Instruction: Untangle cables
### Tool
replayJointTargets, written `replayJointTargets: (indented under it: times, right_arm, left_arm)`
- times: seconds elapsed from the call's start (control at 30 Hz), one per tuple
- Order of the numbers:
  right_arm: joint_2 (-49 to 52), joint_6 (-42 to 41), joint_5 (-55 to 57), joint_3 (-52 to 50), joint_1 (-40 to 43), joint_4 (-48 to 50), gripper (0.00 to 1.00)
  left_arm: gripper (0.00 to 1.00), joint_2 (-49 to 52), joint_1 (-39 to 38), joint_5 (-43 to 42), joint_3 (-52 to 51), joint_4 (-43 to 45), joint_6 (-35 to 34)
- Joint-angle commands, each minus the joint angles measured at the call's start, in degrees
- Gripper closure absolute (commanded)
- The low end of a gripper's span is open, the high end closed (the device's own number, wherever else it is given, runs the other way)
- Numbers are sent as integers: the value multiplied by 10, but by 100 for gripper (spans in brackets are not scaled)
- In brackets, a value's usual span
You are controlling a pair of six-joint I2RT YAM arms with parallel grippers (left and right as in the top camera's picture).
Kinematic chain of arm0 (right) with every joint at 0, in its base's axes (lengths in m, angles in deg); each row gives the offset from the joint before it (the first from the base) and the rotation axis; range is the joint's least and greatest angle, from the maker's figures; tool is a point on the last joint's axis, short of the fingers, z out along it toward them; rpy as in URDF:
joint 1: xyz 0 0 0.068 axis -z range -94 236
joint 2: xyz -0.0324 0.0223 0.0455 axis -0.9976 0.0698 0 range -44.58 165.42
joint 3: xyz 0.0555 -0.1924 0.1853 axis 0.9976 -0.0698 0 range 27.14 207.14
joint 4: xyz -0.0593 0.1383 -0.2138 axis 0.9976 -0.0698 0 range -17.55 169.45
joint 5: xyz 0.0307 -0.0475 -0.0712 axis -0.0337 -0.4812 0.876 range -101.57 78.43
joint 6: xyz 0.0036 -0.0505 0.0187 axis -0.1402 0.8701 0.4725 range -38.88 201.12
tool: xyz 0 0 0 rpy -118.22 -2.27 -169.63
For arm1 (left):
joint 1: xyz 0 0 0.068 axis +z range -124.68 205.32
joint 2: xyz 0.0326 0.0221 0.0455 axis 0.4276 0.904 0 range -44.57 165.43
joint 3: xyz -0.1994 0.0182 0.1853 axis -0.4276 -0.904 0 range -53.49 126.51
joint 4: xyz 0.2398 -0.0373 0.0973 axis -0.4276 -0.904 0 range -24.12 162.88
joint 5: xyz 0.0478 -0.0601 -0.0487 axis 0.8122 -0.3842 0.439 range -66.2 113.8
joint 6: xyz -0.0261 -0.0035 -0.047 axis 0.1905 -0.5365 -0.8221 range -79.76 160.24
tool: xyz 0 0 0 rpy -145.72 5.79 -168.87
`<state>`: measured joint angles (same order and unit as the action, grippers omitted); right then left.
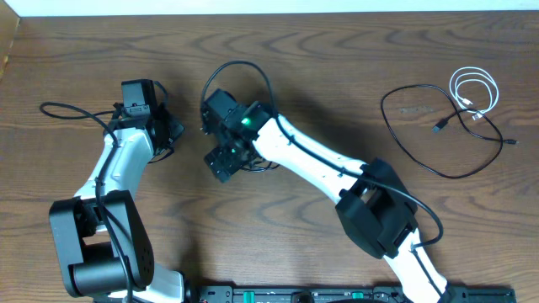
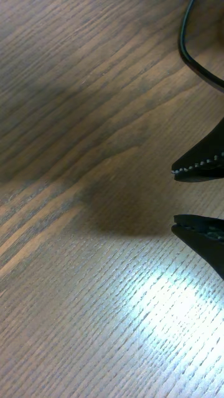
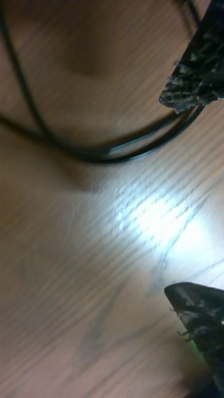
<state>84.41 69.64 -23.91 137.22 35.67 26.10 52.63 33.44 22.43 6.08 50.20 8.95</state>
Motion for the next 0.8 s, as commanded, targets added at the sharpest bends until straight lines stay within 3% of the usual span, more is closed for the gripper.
replayJointTargets:
  times: [0.0,0.27,0.77]
  right_arm:
    - [15,17,14,-2,-14,9,22]
    - [30,17,76,-2,-19,20,35]
    - [71,17,75,-2,-18,33,51]
  left_arm:
    - [76,-2,0,3,-3,-2,3]
    - [76,-2,0,3,-3,-2,3]
    - [76,-2,0,3,-3,-2,3]
